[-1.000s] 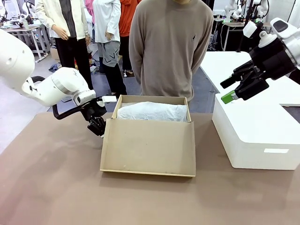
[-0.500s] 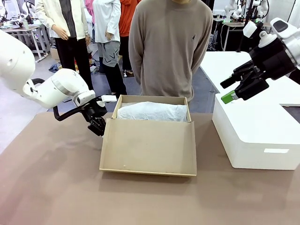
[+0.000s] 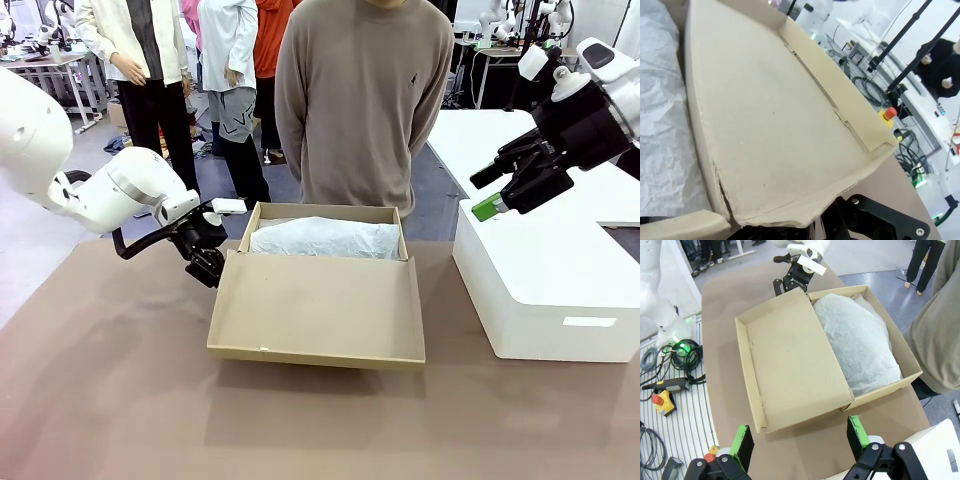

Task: Pack the shoes into the box.
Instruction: Close the Shoes Box.

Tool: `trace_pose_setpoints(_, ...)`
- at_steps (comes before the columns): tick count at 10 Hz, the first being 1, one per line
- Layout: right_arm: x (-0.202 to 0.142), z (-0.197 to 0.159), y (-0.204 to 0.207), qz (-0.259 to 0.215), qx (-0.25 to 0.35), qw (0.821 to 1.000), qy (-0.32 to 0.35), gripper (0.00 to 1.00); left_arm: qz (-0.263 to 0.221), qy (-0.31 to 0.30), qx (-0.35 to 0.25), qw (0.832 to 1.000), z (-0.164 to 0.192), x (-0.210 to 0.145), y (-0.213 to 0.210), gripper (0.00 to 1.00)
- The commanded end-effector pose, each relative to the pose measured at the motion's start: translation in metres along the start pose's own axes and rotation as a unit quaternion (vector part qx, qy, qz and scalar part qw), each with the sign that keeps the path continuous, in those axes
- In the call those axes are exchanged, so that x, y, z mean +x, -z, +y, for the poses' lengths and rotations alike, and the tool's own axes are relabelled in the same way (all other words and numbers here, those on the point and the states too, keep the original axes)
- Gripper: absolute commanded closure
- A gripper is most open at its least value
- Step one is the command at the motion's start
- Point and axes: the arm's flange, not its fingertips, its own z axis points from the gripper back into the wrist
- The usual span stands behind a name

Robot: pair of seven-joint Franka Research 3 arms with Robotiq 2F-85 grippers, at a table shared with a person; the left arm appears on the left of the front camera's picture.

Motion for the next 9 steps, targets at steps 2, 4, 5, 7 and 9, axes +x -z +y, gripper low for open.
trace_pose_setpoints(2, 0.001, -0.002, 0.002, -0.017, 0.006, 1.0, -0.011, 0.0, -0.063, 0.024, -0.022, 0.997, -0.009, 0.008, -0.009, 1.0)
trace_pose_setpoints(4, 0.001, -0.002, 0.002, -0.017, 0.006, 1.0, -0.011, 0.0, -0.092, 0.028, -0.024, 0.995, -0.016, 0.013, -0.013, 1.0)
trace_pose_setpoints(5, 0.001, -0.002, 0.002, -0.017, 0.006, 1.0, -0.011, 0.0, -0.104, 0.026, -0.016, 0.994, -0.019, 0.015, -0.014, 1.0)
trace_pose_setpoints(7, 0.001, -0.002, 0.002, -0.017, 0.006, 1.0, -0.011, 0.0, -0.125, 0.023, 0.003, 0.992, -0.03, 0.024, -0.016, 1.0)
trace_pose_setpoints(9, 0.001, -0.002, 0.002, -0.017, 0.006, 1.0, -0.011, 0.0, -0.152, 0.009, 0.016, 0.988, -0.04, 0.031, -0.02, 1.0)
